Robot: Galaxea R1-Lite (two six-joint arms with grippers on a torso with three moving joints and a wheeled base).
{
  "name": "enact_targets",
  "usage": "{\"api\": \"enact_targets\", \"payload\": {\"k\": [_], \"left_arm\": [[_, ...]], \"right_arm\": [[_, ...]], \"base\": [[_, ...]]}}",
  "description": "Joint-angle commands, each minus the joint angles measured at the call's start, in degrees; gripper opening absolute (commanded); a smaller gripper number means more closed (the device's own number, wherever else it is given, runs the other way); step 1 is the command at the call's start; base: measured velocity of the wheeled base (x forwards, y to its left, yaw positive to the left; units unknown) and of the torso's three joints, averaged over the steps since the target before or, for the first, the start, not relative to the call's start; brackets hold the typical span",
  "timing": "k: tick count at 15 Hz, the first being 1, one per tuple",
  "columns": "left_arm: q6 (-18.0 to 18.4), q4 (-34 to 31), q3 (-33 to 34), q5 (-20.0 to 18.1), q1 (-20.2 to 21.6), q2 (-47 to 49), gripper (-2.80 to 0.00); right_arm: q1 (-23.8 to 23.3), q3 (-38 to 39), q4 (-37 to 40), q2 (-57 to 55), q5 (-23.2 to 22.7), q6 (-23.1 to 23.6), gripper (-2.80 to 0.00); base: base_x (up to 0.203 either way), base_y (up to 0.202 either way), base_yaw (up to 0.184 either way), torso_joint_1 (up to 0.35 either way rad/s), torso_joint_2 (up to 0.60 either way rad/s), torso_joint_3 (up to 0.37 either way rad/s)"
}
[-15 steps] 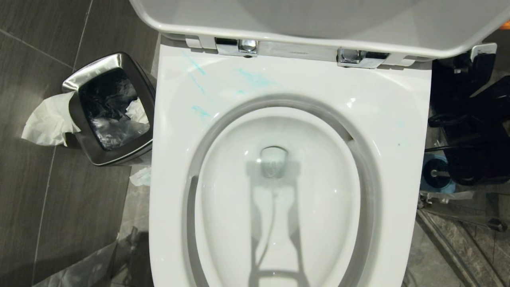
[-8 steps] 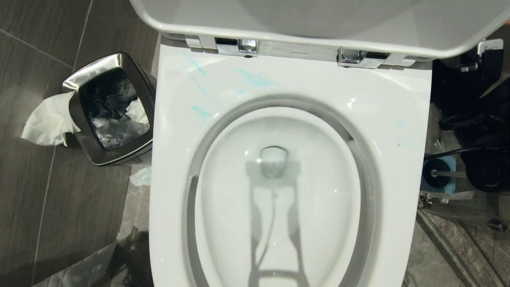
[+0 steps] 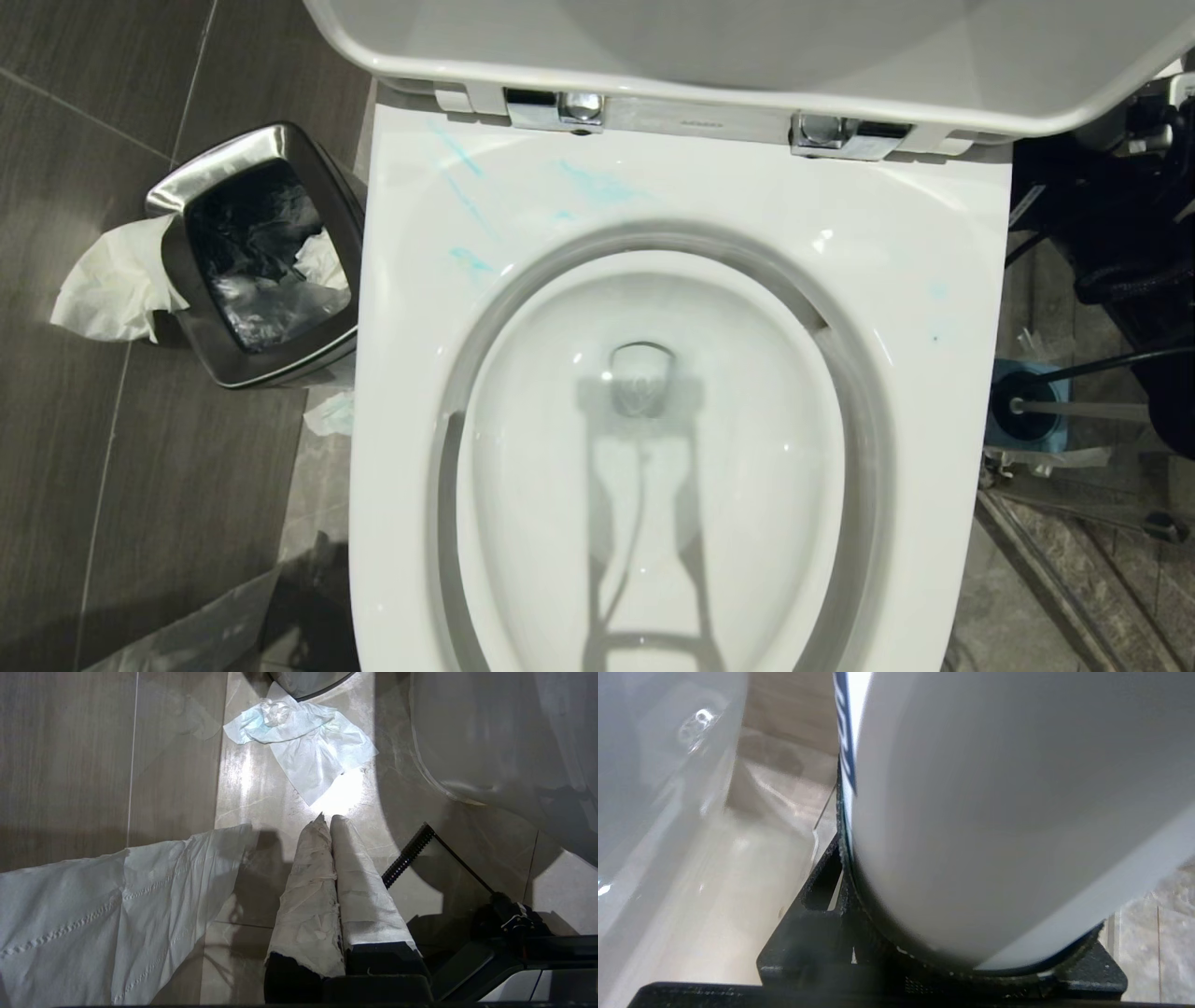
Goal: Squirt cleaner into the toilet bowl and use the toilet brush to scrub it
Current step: Pour in the cleaning agent
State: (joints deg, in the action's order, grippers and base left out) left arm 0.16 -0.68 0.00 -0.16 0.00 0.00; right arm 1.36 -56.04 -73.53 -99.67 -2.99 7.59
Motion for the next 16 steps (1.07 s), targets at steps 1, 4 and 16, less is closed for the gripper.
{"api": "enact_targets", "payload": {"k": [1, 4, 16], "left_arm": [[0.02, -0.02, 0.09, -0.02, 0.0, 0.0, -2.8], [0.02, -0.02, 0.09, -0.02, 0.0, 0.0, -2.8], [0.02, -0.02, 0.09, -0.02, 0.0, 0.0, -2.8]], "right_arm": [[0.38, 1.25, 1.93, 3.96, -0.08, -0.03, -2.8], [0.32, 2.65, 7.08, 8.58, 0.04, -0.35, -2.8], [0.31, 12.82, 11.04, 23.75, 6.44, 0.14, -2.8]], "base": [[0.0, 0.0, 0.0, 0.0, 0.0, 0.0], [0.0, 0.0, 0.0, 0.0, 0.0, 0.0], [0.0, 0.0, 0.0, 0.0, 0.0, 0.0]]}}
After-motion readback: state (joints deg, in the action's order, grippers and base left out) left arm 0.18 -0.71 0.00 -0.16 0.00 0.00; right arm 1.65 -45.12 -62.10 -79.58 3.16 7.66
